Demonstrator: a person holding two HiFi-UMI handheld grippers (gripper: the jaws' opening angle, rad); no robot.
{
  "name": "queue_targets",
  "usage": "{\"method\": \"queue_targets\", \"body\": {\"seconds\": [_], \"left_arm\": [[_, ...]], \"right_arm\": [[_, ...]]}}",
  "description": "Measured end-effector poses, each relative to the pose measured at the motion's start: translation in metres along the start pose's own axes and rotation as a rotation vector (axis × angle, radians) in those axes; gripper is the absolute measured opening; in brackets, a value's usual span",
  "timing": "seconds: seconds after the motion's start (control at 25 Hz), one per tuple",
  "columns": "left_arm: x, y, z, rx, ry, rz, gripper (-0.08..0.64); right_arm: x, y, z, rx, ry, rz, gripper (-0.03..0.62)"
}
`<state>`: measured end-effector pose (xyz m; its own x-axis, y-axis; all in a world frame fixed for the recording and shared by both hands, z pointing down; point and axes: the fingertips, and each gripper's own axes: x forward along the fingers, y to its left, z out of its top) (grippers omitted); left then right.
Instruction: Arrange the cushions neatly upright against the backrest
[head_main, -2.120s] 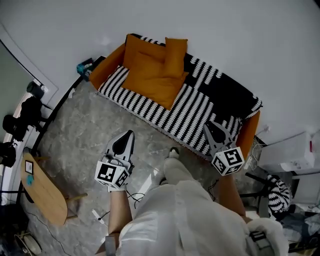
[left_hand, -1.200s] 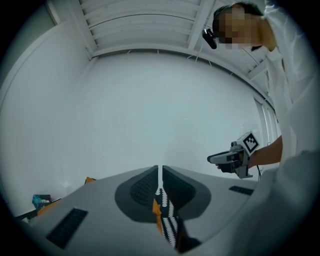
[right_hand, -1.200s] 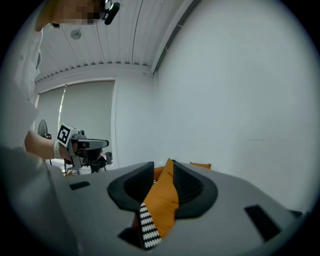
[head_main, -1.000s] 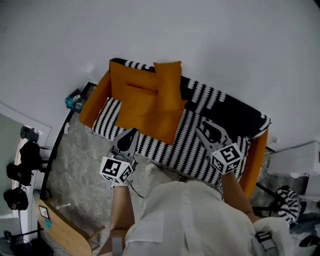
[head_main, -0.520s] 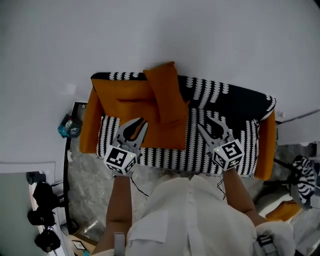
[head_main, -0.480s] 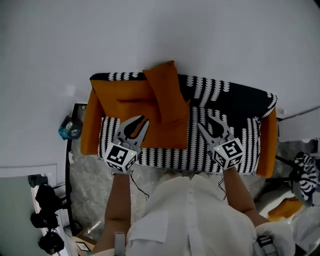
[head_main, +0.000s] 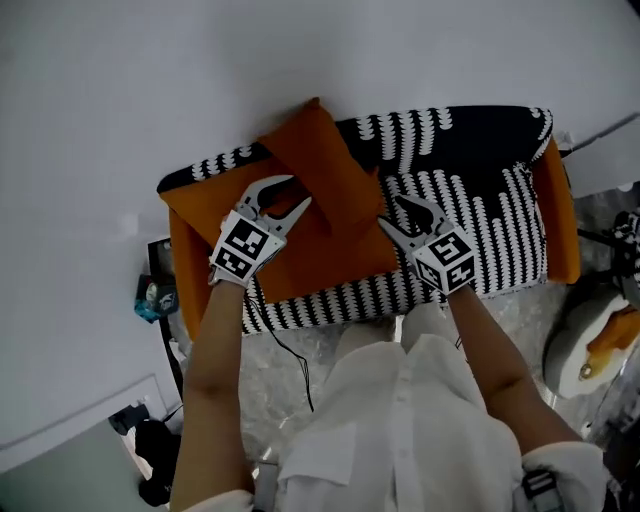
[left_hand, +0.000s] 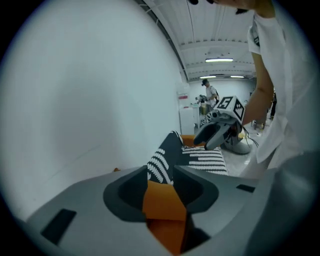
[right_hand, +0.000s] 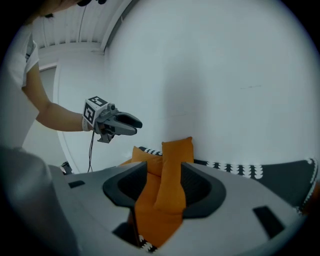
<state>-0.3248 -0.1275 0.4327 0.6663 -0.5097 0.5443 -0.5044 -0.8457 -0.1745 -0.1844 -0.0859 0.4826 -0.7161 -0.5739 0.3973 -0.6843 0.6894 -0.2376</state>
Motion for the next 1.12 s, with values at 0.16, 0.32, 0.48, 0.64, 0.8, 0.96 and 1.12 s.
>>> {"method": "queue_targets", "body": {"seconds": [0.16,0.32,0.48,0.64,0.8,0.96,1.12], "left_arm": [[0.039,0.012,-0.028,0.133,0.155,-0.115,0.189],[0.069,0.029,-0.058,0.272,0.314,-0.203,0.231],[0.09,0.033,-0.083,0.386,0.446,-0.303,0.27],[0.111,0.038,-0.1,0.517,0.536,-0.362,0.307],[0.134,0.05,-0.106,0.633,0.589,-0.386,0.311],[0.154,0.058,-0.115,0.804,0.666,-0.441,0.311],[0.167,0.065,-0.13,0.944,0.747,-0.489,0.31]], "right_arm": [[0.024,-0.006,-0.021,0.022,0.056,-0.037,0.215],[0.055,-0.012,-0.04,0.028,0.107,-0.053,0.238],[0.082,-0.026,-0.058,0.064,0.151,-0.059,0.259],[0.105,-0.039,-0.08,0.1,0.208,-0.058,0.268],[0.125,-0.05,-0.101,0.129,0.274,-0.043,0.281],[0.14,-0.057,-0.112,0.153,0.311,-0.033,0.288],[0.159,-0.057,-0.122,0.14,0.355,-0.016,0.293]]}}
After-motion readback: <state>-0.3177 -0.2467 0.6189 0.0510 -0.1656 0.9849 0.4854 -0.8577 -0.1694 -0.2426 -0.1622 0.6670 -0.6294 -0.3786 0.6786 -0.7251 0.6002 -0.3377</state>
